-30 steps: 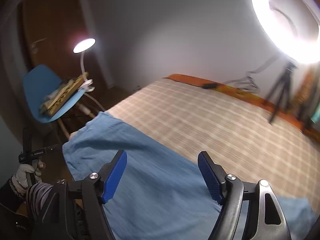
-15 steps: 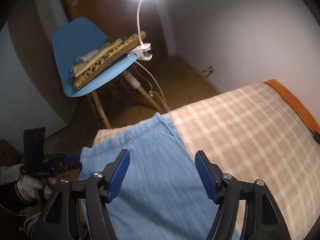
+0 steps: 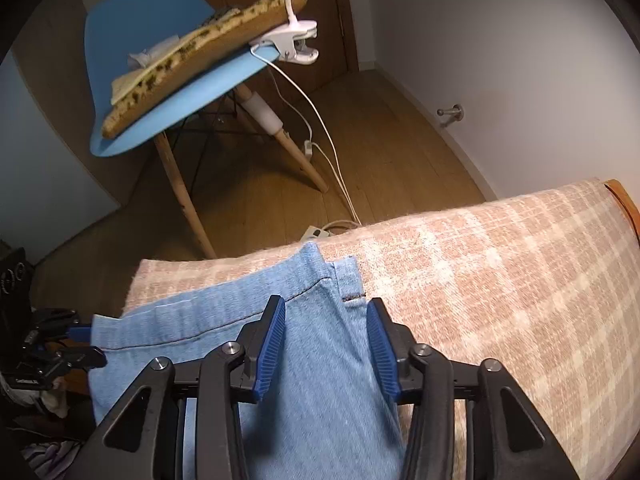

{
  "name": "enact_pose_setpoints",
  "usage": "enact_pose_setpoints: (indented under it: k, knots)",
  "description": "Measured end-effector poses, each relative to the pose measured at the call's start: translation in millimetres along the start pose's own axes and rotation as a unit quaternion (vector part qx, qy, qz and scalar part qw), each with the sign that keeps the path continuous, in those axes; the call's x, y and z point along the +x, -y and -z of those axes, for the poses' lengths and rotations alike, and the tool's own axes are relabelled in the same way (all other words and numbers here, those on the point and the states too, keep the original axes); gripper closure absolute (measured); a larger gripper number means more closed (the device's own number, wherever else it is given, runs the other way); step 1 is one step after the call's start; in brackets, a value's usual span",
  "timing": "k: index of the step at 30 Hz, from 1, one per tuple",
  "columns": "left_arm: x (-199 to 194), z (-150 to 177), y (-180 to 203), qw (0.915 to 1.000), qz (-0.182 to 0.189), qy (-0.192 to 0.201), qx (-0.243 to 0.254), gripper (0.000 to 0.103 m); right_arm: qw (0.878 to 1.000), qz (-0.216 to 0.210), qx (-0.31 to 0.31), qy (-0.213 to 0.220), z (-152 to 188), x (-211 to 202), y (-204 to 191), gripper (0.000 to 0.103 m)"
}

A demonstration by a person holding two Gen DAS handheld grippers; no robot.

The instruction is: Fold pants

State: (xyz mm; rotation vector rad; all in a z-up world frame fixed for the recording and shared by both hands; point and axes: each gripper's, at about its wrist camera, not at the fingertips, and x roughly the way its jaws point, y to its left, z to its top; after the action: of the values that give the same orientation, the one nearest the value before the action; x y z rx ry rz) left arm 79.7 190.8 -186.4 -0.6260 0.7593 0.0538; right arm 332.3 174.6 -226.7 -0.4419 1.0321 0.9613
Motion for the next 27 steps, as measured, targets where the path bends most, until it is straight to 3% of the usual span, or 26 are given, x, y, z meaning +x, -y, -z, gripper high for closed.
enact_pose_setpoints:
  k: [3, 5, 8, 13, 17, 22, 24, 25, 26, 27]
  knots:
    - [0.6, -0.3, 1.3, 1.0, 0.0, 0.002, 0.005, 0.082, 1.0, 0.015, -0.014, -0.01, -0.3, 7.2, -5.5, 0.075]
    - [-0.5, -0.1, 2.3, 0.9999, 0.0, 0.008, 0.011, 0.086, 0.999, 0.025, -0.027, -0.008, 0.4, 5.6, -10.8, 0.095]
    - [-1.3, 0.0, 3.0, 0.9998, 0.004, 0.013, 0.015, 0.088, 0.998, 0.052, -0.045, -0.006, 2.5, 1.1, -18.0, 0.103]
    - [-6.2, -1.2, 4.5, 0.9994, 0.007, 0.028, 0.019, 0.094, 0.995, 0.076, -0.069, 0.01, 3.1, -14.6, -26.4, 0.103]
    - [-0.9, -5.0, 5.8, 0.9989, -0.004, 0.029, 0.038, 0.095, 0.995, 0.081, -0.043, 0.034, -3.2, -29.7, -13.8, 0.103]
    - [6.0, -4.7, -5.0, 0.9998, 0.005, 0.021, 0.002, 0.091, 0.994, 0.101, -0.042, 0.003, -4.2, -4.6, -11.5, 0.103]
    - [0.3, -4.5, -9.3, 0.9996, 0.004, 0.023, -0.014, 0.088, 0.993, 0.109, -0.033, -0.011, -3.6, 1.8, -12.8, 0.092]
    - [-3.4, -3.9, -13.6, 0.9994, 0.008, 0.023, -0.026, 0.082, 0.994, 0.107, -0.024, -0.01, -1.9, -1.8, -12.1, 0.077]
    - [-6.5, -3.0, -18.5, 0.999, 0.01, 0.022, -0.038, 0.077, 0.994, 0.106, -0.019, -0.002, 0.1, -7.6, -12.6, 0.071]
    - [-9.2, -1.6, -24.0, 0.9984, 0.014, 0.02, -0.051, 0.075, 0.995, 0.103, -0.014, 0.006, 2.9, -16.0, -13.5, 0.071]
